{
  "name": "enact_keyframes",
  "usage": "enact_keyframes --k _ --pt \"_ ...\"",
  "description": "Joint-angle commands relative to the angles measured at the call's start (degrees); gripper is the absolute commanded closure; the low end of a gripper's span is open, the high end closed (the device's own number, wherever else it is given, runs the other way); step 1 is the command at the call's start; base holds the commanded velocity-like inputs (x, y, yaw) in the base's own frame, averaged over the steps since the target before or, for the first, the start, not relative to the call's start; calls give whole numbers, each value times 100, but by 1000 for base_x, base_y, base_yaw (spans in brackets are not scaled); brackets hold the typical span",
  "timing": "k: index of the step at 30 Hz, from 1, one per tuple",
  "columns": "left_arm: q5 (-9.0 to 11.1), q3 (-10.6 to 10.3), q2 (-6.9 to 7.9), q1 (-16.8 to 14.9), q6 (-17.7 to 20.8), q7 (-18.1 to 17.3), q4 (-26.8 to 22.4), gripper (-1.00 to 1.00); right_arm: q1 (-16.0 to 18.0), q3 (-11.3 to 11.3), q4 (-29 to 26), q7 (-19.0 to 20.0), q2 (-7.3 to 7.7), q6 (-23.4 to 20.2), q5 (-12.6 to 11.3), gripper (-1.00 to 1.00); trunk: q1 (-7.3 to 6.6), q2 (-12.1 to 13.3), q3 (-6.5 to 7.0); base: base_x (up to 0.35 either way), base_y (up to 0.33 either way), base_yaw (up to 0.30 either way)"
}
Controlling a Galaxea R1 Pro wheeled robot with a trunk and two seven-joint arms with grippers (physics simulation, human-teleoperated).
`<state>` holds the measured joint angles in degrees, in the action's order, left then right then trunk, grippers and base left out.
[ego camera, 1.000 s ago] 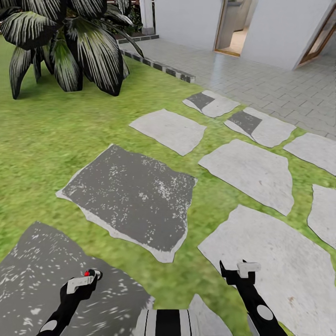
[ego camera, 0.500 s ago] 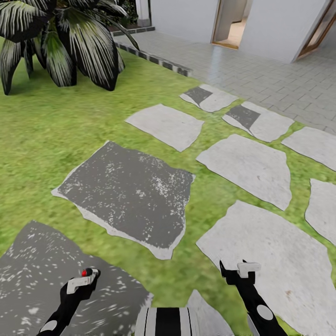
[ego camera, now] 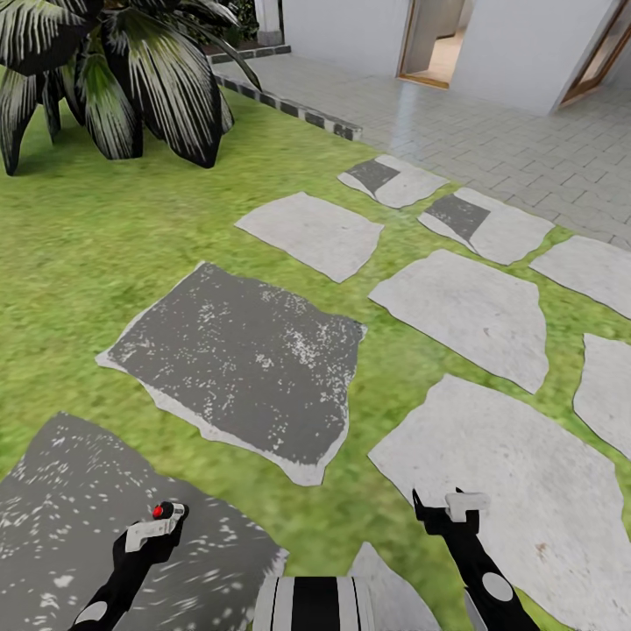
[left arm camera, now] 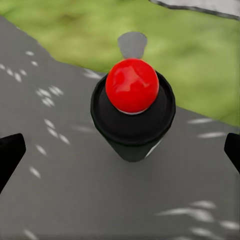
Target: Pick up the pesticide atomizer in the garden and spray insectifuge to fully cover both potted plants in the garden.
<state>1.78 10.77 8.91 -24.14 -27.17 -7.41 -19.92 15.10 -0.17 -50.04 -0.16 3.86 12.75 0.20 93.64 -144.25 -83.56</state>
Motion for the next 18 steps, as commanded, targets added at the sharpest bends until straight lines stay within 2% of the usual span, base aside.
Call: enact_keyframes --k 1,18 --pt "18 39 -3 -3 -12 -59 5 -100 2 -1 3 -2 0 17 4 -100 -1 -1 -3 0 0 0" --pt "16 39 -3 -3 -25 -58 5 -100 2 -1 3 -8 0 17 7 -100 -1 -1 -3 30 0 0"
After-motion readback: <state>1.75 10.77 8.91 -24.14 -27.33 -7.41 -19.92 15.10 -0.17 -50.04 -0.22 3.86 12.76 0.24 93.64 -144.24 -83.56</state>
